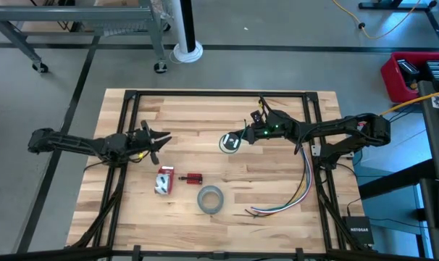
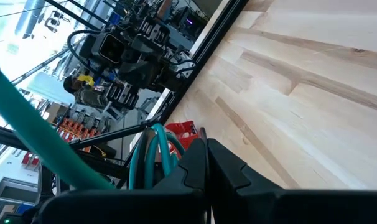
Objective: Coil cords
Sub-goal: Coil the green wire onto the spool
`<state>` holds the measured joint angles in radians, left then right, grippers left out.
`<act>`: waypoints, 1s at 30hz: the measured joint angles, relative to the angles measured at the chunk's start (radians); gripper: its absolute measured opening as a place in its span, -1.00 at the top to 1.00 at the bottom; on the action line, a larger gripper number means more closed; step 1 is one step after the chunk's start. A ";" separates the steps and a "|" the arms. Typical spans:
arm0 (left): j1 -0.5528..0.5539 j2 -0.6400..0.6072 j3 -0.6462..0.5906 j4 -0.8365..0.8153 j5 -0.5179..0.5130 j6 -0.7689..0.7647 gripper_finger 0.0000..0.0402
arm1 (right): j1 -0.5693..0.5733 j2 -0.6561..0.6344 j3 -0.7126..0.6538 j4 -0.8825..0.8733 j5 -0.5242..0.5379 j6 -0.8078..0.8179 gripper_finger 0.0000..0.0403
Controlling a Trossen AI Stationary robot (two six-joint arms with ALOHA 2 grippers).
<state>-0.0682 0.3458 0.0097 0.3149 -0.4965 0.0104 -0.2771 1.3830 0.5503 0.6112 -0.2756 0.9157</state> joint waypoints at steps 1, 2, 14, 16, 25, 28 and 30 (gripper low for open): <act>0.000 0.000 0.000 0.000 0.000 -0.006 0.59 | 0.000 0.000 0.000 0.000 0.000 0.000 0.97; -0.001 0.000 0.000 0.000 0.000 -0.008 0.59 | 0.000 0.000 0.000 0.000 0.000 0.000 0.97; -0.001 0.001 0.000 -0.124 0.000 -0.006 0.59 | 0.001 0.000 0.000 0.001 -0.007 0.000 0.97; -0.001 0.001 0.000 -0.165 0.000 -0.008 0.59 | 0.001 0.000 0.000 0.001 -0.007 0.000 0.97; -0.002 -0.055 0.000 -0.249 0.000 -0.003 0.59 | 0.002 0.000 0.000 0.005 -0.026 0.020 0.97; -0.002 -0.143 0.000 -0.249 0.000 -0.003 0.59 | 0.002 0.000 0.000 0.025 -0.052 0.020 0.97; -0.002 -0.209 0.000 -0.249 -0.001 -0.003 0.59 | 0.002 0.000 0.000 0.036 -0.060 0.020 0.97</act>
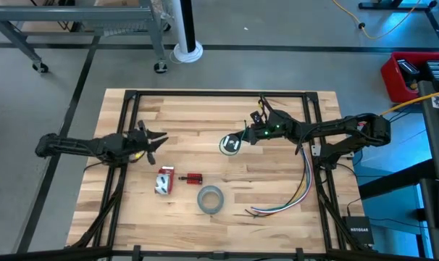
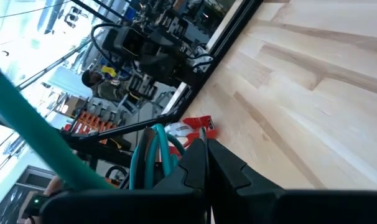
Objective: Coil cords
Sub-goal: Coil the green wire onto the spool
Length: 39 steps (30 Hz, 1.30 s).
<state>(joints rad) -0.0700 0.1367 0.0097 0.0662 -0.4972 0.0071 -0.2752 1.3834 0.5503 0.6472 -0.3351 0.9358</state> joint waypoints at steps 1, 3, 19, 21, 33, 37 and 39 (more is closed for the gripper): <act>0.000 -0.034 0.000 0.000 0.000 0.000 0.59 | 0.000 0.000 0.000 0.004 0.000 0.000 0.97; 0.000 -0.094 0.000 0.000 0.000 0.000 0.59 | 0.000 0.000 0.000 0.005 0.000 0.000 0.97; 0.000 -0.131 0.000 -0.001 -0.004 0.001 0.59 | 0.000 0.000 0.000 0.011 0.000 0.002 0.97; 0.000 -0.099 0.005 -0.012 -0.006 -0.004 0.59 | 0.000 0.000 0.000 0.009 0.000 0.000 0.97; 0.000 -0.012 0.005 -0.013 -0.005 -0.006 0.59 | 0.000 0.000 0.000 0.020 0.000 -0.030 0.97; 0.000 -0.015 0.005 -0.013 -0.005 -0.006 0.59 | 0.000 0.000 0.000 0.048 -0.033 -0.053 0.97; 0.001 -0.014 0.005 -0.011 -0.007 -0.007 0.59 | 0.000 0.000 0.000 0.062 -0.054 -0.055 0.97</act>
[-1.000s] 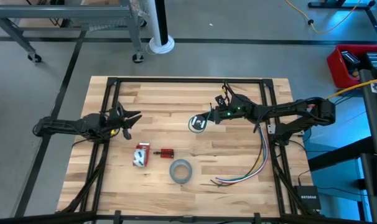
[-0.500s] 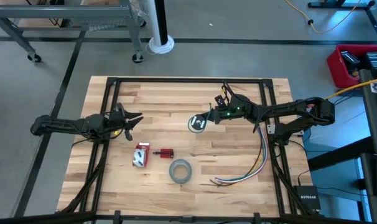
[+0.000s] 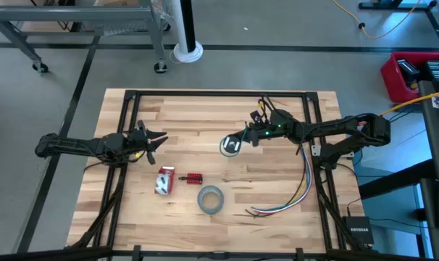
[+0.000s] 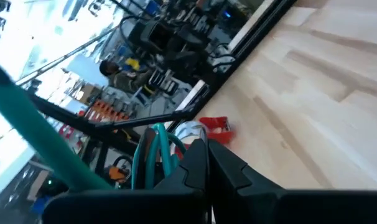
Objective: Coil cords
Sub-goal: Coil the green wire onto the spool
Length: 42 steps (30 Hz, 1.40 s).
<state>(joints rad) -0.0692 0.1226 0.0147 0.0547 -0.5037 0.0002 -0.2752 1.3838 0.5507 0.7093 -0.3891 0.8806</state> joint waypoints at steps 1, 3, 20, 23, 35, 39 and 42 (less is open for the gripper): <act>0.000 0.000 0.000 0.000 0.001 0.000 0.59 | 0.000 0.000 0.000 0.004 -0.010 -0.006 0.97; 0.000 0.001 0.000 -0.001 0.001 0.000 0.59 | 0.000 -0.002 0.000 -0.010 -0.015 -0.044 0.97; 0.000 0.001 0.000 0.000 0.001 0.000 0.59 | 0.000 -0.478 -0.255 -0.241 0.117 -0.179 0.97; 0.000 0.001 0.000 0.000 0.001 0.000 0.59 | 0.000 -0.542 -0.326 -0.227 0.135 -0.146 0.97; 0.000 0.000 0.000 0.000 0.002 0.000 0.59 | 0.000 -0.620 -0.509 -0.075 0.214 -0.117 0.97; 0.000 0.000 0.000 0.000 0.002 0.000 0.59 | 0.000 -0.683 -0.539 -0.104 0.216 -0.111 0.97; 0.000 0.000 0.000 0.000 0.002 0.000 0.59 | 0.000 -0.759 -0.539 -0.181 0.216 -0.110 0.97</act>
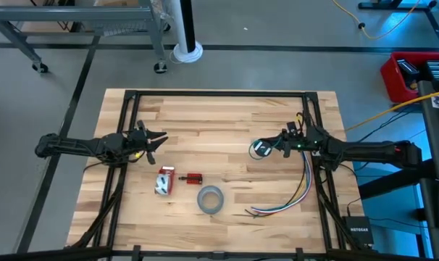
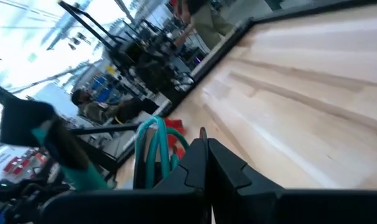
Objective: Coil cords
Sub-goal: Coil the green wire onto the spool
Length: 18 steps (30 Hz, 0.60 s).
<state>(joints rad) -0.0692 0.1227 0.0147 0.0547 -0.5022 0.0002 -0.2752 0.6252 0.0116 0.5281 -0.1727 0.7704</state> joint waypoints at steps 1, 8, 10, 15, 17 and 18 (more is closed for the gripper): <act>0.000 0.000 0.000 0.000 0.000 0.000 0.59 | 0.000 -0.021 0.000 -0.007 0.000 0.000 0.97; 0.000 0.001 0.000 0.000 0.000 0.000 0.59 | 0.000 -0.084 -0.001 -0.104 0.001 0.031 0.97; 0.000 0.001 0.000 0.000 0.000 0.000 0.59 | 0.000 -0.069 -0.001 -0.154 0.001 0.059 0.97; 0.000 0.001 0.000 0.000 0.000 0.000 0.59 | 0.000 0.043 -0.002 -0.165 0.004 0.093 0.97; 0.000 0.001 0.000 0.000 0.000 0.000 0.59 | 0.000 0.103 -0.003 -0.137 0.007 0.097 0.97; 0.000 0.001 0.000 0.000 0.000 0.000 0.59 | 0.000 0.135 -0.001 -0.109 0.008 0.097 0.97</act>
<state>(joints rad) -0.0696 0.1234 0.0147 0.0544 -0.5022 0.0002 -0.2752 0.7600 0.0109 0.4190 -0.1650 0.8677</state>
